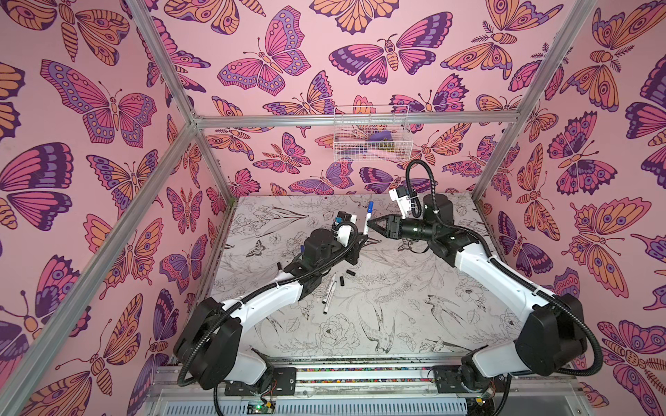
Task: Insert the pens into the pen caps
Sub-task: 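Push the blue cap down onto the marker while the left gripper holds it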
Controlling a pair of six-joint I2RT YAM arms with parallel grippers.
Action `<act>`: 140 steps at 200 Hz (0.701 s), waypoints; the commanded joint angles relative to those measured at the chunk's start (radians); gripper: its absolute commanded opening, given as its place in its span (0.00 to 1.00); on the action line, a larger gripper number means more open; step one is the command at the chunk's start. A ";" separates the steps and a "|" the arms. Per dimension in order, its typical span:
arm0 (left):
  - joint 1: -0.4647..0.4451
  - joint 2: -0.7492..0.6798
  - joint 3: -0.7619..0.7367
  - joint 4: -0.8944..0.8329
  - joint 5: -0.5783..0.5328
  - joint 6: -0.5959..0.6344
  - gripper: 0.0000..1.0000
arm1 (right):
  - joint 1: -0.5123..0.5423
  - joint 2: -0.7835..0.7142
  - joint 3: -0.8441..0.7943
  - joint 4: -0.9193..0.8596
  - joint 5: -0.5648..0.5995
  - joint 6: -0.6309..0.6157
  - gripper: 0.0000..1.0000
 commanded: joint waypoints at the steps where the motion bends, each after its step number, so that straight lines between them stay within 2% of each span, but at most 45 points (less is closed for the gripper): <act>1: -0.009 -0.027 -0.019 0.038 0.003 -0.001 0.00 | 0.011 0.024 0.047 0.031 0.012 -0.001 0.39; 70: -0.011 -0.024 -0.015 0.039 -0.001 0.000 0.00 | 0.037 0.052 0.078 0.008 0.010 -0.014 0.17; 134: -0.010 -0.012 0.007 0.042 0.009 -0.004 0.00 | 0.056 0.030 0.082 -0.063 0.011 -0.084 0.09; 140: -0.010 -0.007 0.010 0.040 0.016 -0.004 0.05 | 0.057 0.028 0.083 -0.069 0.011 -0.092 0.08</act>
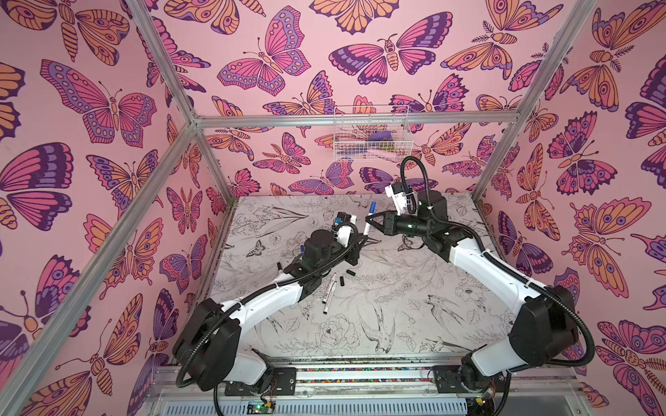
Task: Insert the pens into the pen caps
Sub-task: 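Push the blue cap down onto the marker while the left gripper holds it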
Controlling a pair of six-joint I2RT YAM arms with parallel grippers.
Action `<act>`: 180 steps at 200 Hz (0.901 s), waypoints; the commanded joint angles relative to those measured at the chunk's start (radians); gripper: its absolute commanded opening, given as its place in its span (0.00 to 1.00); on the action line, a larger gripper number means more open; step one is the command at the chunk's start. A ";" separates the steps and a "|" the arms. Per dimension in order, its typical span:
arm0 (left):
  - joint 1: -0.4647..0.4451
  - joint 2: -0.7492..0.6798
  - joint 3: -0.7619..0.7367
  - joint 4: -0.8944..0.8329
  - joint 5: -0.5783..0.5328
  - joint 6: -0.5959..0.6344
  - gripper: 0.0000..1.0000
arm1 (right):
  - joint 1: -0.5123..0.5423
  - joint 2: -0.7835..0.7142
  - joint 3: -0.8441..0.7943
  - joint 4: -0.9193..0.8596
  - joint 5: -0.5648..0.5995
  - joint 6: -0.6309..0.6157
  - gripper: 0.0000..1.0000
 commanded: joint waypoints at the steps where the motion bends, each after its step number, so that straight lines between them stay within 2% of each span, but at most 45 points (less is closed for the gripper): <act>1: -0.005 0.002 0.013 0.045 0.035 0.005 0.06 | 0.038 -0.021 0.036 -0.057 -0.053 -0.028 0.08; 24: -0.005 0.015 0.035 0.027 0.064 0.007 0.16 | 0.047 -0.030 0.039 -0.075 -0.058 -0.050 0.06; 59: -0.003 0.023 0.067 -0.014 0.084 0.026 0.23 | 0.055 -0.034 0.047 -0.094 -0.074 -0.065 0.05; 70: -0.003 0.024 0.080 -0.032 0.085 0.034 0.29 | 0.056 -0.036 0.047 -0.095 -0.084 -0.066 0.05; 89: 0.002 0.026 0.101 -0.062 0.091 0.047 0.34 | 0.056 -0.037 0.049 -0.099 -0.092 -0.069 0.04; 180: 0.020 0.009 0.107 -0.153 0.129 0.048 0.34 | 0.056 -0.054 0.062 -0.168 -0.052 -0.147 0.02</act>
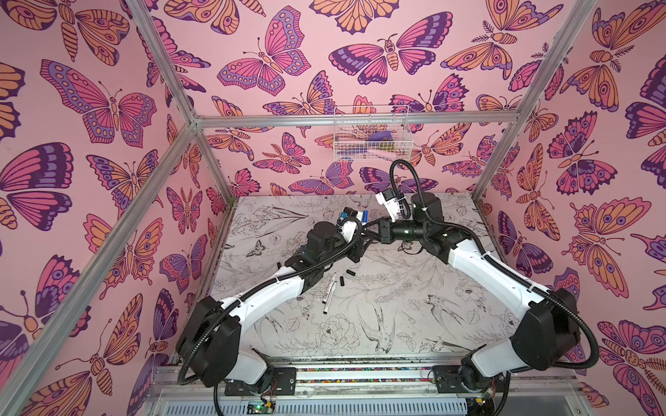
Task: Insert the pens into the pen caps
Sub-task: 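Push the blue cap down onto the marker while the left gripper holds it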
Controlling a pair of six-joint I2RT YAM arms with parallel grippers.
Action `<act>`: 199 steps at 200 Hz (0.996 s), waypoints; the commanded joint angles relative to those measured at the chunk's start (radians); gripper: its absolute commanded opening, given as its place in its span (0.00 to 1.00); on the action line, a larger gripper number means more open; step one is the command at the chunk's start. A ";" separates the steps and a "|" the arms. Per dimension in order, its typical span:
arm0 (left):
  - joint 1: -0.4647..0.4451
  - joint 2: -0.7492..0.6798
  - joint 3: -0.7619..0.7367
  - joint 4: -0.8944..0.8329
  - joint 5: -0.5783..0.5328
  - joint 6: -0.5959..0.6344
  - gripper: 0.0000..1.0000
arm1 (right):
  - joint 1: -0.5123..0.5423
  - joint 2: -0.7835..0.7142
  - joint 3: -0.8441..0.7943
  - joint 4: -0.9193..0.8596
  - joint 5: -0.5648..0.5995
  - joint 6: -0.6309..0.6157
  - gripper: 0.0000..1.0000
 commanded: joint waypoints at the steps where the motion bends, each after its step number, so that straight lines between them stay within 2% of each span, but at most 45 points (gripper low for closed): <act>1: 0.008 -0.019 0.002 -0.025 0.027 0.009 0.34 | 0.005 -0.032 0.037 -0.038 0.007 -0.058 0.02; 58: 0.012 -0.038 0.008 -0.090 0.044 0.025 0.33 | 0.005 -0.034 0.037 -0.054 0.010 -0.077 0.01; 120: 0.014 -0.019 0.012 -0.093 0.082 0.011 0.05 | 0.005 -0.049 0.034 -0.083 0.016 -0.109 0.01; 141: 0.014 -0.016 -0.004 -0.051 0.091 0.000 0.00 | 0.007 -0.054 0.034 -0.080 0.010 -0.102 0.02; 149: 0.014 -0.014 -0.014 -0.027 0.093 -0.007 0.00 | 0.007 -0.057 0.034 -0.075 0.010 -0.093 0.06; 172: 0.014 -0.009 -0.030 0.014 0.099 -0.026 0.00 | 0.005 -0.066 0.036 -0.052 0.020 -0.054 0.30; 199: 0.009 -0.013 -0.061 0.054 0.095 -0.029 0.00 | 0.002 -0.081 0.040 -0.026 0.053 -0.024 0.44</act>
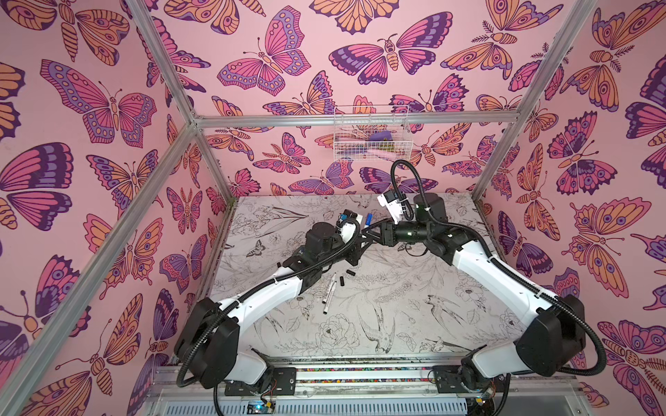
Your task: Insert the pens into the pen caps
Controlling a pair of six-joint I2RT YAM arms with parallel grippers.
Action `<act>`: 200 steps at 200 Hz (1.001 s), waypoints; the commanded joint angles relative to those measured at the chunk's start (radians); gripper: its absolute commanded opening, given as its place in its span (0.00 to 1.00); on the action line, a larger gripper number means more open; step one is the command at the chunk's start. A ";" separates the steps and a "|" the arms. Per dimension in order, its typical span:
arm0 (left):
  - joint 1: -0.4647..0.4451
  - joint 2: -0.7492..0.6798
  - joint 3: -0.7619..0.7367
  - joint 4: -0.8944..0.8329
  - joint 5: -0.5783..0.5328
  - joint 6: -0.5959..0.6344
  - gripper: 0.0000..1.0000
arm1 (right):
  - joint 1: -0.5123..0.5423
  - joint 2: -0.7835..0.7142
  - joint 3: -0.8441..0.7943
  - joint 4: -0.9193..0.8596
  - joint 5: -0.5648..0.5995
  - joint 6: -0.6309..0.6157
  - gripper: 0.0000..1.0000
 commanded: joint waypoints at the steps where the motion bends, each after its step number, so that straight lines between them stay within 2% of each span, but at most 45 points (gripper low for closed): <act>1: -0.001 -0.002 -0.039 0.070 0.017 -0.012 0.00 | 0.002 -0.038 0.036 0.040 0.027 0.023 0.44; 30: -0.004 -0.009 -0.050 0.073 0.013 -0.009 0.00 | -0.007 -0.044 0.049 0.054 0.032 0.041 0.47; 38: -0.005 -0.011 -0.052 0.074 0.013 -0.009 0.00 | -0.008 -0.044 0.056 0.054 0.064 0.046 0.46; 152: -0.013 -0.034 -0.074 0.101 -0.011 -0.017 0.00 | -0.009 0.027 0.109 0.039 0.069 0.050 0.34; 200: -0.013 -0.028 -0.066 0.104 -0.013 -0.013 0.00 | -0.009 0.023 0.091 0.040 0.083 0.047 0.18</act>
